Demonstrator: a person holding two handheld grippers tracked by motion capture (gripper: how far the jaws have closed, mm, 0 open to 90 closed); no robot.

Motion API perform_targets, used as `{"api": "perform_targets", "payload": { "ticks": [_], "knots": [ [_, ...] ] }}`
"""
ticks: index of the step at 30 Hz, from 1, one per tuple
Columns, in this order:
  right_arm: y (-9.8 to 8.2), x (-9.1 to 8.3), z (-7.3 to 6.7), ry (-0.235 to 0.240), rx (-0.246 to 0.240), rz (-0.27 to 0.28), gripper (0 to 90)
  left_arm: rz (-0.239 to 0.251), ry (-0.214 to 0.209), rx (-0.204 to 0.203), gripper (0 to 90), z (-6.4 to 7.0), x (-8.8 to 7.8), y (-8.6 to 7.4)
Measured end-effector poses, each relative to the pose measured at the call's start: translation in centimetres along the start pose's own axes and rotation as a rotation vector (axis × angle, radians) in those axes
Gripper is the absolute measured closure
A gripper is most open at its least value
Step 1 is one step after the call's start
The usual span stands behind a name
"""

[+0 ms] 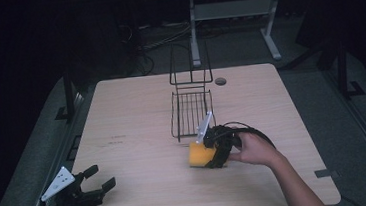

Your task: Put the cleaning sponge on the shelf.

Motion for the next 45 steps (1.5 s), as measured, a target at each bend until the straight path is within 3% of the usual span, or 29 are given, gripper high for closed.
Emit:
{"api": "perform_targets", "payload": {
  "ticks": [29, 42, 45],
  "knots": [
    [3.6, -0.3, 4.1, 0.023, 0.001, 0.042, 21.5, -0.001, 0.003, 0.002, 12.8, 0.0, -0.1, 0.0],
    [3.9, -0.4, 6.1, 0.021, 0.026, 0.056, 21.5, 0.0, 0.001, 0.006, 12.8, 0.0, -0.1, 0.0],
    [3.6, 0.0, 6.9, 0.004, 0.038, 0.036, 21.5, 0.002, 0.001, 0.005, 12.8, 0.0, -0.1, 0.1]
  ]
}}
Point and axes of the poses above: each handheld gripper's, and its own axes: x roughly forward along the jaws, y roughly out of its top, z roughly to its right, the point moved 7 cm from there along x, roughly forward along the jaws, and after that the axes turned 9 degrees about z, right-handed, at the moved point
